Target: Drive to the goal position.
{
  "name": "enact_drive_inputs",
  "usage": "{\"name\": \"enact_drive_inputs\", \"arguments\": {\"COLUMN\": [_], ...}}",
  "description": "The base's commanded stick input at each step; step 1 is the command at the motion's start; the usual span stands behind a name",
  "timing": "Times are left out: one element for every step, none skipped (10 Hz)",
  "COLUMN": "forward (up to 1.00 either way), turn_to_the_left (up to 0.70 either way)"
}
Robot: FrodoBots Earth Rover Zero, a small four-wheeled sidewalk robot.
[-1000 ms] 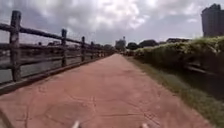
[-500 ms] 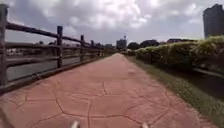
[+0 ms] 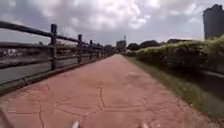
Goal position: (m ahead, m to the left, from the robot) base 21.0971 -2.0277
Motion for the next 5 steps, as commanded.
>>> {"name": "enact_drive_inputs", "arguments": {"forward": [0.70,0.70,0.70,0.70,0.70], "turn_to_the_left": [0.00,0.00,0.00,0.00,0.00]}}
